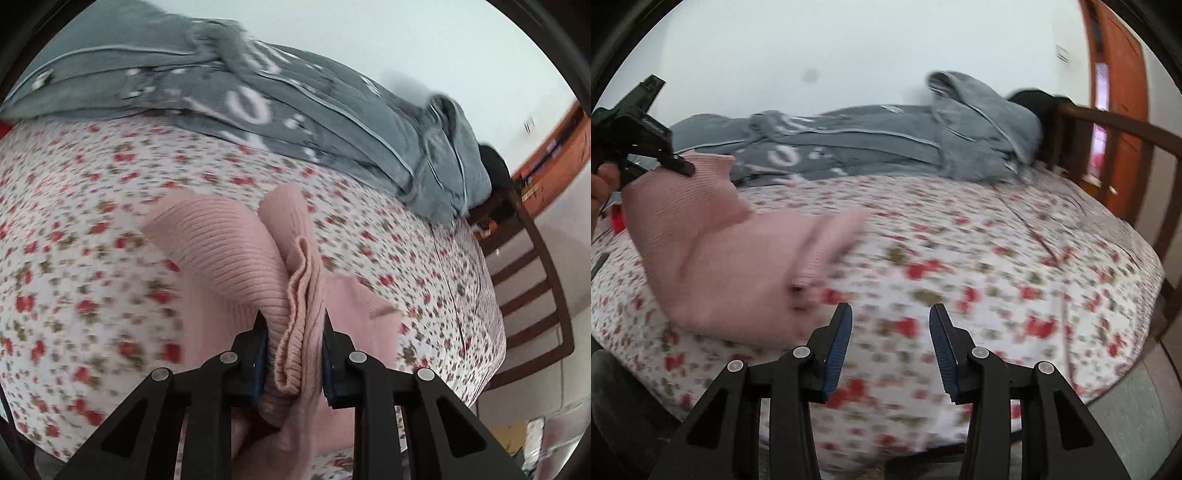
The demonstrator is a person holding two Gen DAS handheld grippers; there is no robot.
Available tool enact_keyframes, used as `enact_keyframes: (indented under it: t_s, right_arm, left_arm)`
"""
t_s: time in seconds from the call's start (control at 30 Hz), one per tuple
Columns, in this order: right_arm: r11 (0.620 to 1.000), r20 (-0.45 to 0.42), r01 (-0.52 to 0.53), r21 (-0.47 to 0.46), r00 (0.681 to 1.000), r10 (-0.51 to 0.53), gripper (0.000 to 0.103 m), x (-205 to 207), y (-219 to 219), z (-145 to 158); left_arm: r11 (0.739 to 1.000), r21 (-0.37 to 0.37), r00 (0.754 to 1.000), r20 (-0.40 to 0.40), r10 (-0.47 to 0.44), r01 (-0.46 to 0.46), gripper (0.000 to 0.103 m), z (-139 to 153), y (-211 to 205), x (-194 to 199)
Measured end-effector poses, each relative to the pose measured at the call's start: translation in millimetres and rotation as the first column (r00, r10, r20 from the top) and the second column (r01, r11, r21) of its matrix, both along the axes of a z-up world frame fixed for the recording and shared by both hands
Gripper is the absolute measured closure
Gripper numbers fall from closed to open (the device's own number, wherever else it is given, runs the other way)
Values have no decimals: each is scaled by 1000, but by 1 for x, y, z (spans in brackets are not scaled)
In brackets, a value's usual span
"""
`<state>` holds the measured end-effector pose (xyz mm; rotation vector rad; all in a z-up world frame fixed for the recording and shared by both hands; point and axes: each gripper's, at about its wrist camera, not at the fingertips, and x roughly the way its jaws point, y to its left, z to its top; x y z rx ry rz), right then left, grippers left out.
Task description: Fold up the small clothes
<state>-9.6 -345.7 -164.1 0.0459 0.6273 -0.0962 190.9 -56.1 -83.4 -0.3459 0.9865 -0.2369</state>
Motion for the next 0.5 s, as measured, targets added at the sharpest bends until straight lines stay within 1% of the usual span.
enact_keyframes:
  t_s: [0.1, 0.2, 0.23, 0.3, 0.33, 0.37, 0.4, 0.43, 0.47, 0.5]
  right_arm:
    - [999, -11, 31, 27, 999, -31, 60, -8, -23, 0]
    - [999, -21, 45, 30, 999, -45, 60, -12, -34, -1]
    - [999, -21, 45, 26, 999, -45, 60, -13, -36, -1]
    - [999, -18, 44, 20, 999, -44, 60, -17, -36, 1]
    - [999, -15, 38, 24, 999, -37, 60, -17, -36, 2]
    - [999, -14, 29, 28, 999, -29, 60, -17, -35, 3]
    - [999, -13, 24, 29, 1000, -24, 60, -15, -34, 4]
    - [999, -8, 13, 37, 1000, -13, 60, -12, -32, 6]
    - [999, -4, 5, 43, 1000, -5, 60, -10, -30, 8]
    - [998, 3, -13, 59, 1000, 13, 60, -5, -26, 12]
  left_arm:
    - [998, 10, 997, -24, -69, 70, 81, -18, -49, 1]
    - [989, 27, 986, -85, -146, 149, 80, -48, -95, 0]
    - [983, 40, 980, -102, -173, 178, 79, -59, -106, -1]
    - [974, 57, 972, -99, -212, 218, 76, -67, -118, -6]
    - [972, 47, 970, -88, -227, 232, 70, -65, -118, -9]
    - [969, 1, 966, -72, -247, 248, 59, -60, -113, -11]
    - [964, -48, 962, -65, -265, 262, 54, -57, -108, -11]
    - [954, -112, 956, -57, -286, 279, 51, -51, -99, -13]
    - [948, -140, 954, -51, -294, 284, 51, -47, -93, -14]
    - [948, -146, 956, -38, -291, 283, 51, -40, -85, -17]
